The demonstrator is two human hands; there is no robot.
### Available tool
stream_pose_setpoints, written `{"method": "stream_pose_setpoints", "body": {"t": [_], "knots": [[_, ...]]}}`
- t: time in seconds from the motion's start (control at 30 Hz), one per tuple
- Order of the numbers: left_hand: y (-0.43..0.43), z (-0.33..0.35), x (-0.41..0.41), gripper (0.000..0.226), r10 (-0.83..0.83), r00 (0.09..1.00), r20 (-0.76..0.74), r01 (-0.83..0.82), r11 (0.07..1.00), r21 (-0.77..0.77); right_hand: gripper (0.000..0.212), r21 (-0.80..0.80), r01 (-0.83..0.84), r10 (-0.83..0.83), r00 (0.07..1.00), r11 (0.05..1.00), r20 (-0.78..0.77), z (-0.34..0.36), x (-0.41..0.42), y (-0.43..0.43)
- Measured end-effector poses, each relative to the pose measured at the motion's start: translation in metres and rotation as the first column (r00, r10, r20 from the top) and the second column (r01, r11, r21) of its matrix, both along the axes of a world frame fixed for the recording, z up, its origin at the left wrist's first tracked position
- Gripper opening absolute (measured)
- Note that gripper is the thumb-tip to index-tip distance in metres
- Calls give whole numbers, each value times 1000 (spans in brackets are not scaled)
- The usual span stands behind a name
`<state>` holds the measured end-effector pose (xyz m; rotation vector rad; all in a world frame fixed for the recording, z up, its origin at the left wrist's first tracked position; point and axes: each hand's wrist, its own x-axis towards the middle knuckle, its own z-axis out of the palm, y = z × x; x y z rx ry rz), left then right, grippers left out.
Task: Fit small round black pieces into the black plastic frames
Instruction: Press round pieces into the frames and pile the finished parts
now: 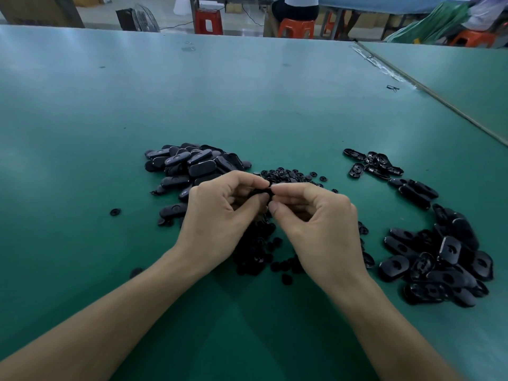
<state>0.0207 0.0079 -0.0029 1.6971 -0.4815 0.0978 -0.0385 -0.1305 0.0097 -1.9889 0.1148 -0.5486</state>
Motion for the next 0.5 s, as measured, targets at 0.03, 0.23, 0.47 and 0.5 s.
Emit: {"method": "stream_pose_setpoints", "body": {"t": [0.03, 0.23, 0.47, 0.5], "knots": [[0, 0, 0, 28, -10, 1000, 4, 10, 1000, 6, 23, 20, -3, 3, 1000, 1000, -6, 0, 0, -1], [0, 0, -2, 29, -56, 998, 8, 57, 998, -16, 28, -4, -27, 27, 1000, 1000, -11, 3, -2, 0], [1, 0, -3, 30, -65, 998, 15, 65, 998, 12, 23, -82, 6, -7, 1000, 997, -5, 2, -1, 0], [1, 0, -2, 31, -69, 998, 11, 69, 998, 9, 23, -86, 7, -7, 1000, 996, -4, 1, -1, 1]]}}
